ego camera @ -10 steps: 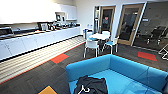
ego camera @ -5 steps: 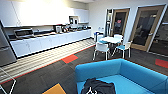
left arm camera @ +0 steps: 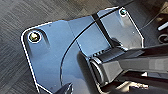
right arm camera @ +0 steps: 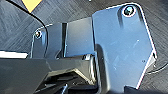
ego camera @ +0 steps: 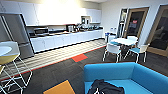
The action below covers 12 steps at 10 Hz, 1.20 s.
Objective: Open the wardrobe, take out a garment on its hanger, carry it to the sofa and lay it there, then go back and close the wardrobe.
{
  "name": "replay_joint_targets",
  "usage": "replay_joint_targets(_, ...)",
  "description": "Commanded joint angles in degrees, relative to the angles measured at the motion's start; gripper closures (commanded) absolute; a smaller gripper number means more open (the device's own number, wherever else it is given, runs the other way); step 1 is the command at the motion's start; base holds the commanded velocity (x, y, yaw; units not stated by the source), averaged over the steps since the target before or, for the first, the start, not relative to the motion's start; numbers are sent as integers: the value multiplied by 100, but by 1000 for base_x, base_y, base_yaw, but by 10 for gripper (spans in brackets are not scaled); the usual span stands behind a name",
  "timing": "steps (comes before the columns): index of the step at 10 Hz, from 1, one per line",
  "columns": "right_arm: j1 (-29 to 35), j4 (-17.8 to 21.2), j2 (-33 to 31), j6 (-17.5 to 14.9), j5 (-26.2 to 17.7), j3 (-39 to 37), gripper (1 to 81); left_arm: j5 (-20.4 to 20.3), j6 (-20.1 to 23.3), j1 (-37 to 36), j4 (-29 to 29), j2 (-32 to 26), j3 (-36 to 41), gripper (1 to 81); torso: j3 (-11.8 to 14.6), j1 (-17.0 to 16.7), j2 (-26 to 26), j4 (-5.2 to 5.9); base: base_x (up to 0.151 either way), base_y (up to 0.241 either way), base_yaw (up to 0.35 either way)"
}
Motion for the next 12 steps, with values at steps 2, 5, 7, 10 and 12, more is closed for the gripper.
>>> replay_joint_targets(2, 164, -18, 100, -43, -308, 29, 10, 209, 13, -214, 39, 11, -40, 10, 0, 5, 0, 0, 0, 0, 331)
replay_joint_targets(5, 120, -1, 83, -43, -308, -32, 10, 209, 13, -223, 39, 11, -40, 10, 0, 5, 0, 0, 0, 0, 331)
replay_joint_targets(7, 102, 9, 65, 19, -290, -190, 10, 209, 4, -223, 12, 2, -40, 10, 0, 5, 0, 0, 0, 0, 331)
replay_joint_targets(10, -108, 35, -102, 28, -203, -208, 10, 209, 4, -223, -23, -42, -40, 10, 0, 5, 0, 0, 0, 0, 331)
replay_joint_targets(12, -179, 211, -339, 37, -185, -181, 10, 209, -4, -215, -41, -77, -40, 10, 0, 5, 0, 0, 0, 0, 331)
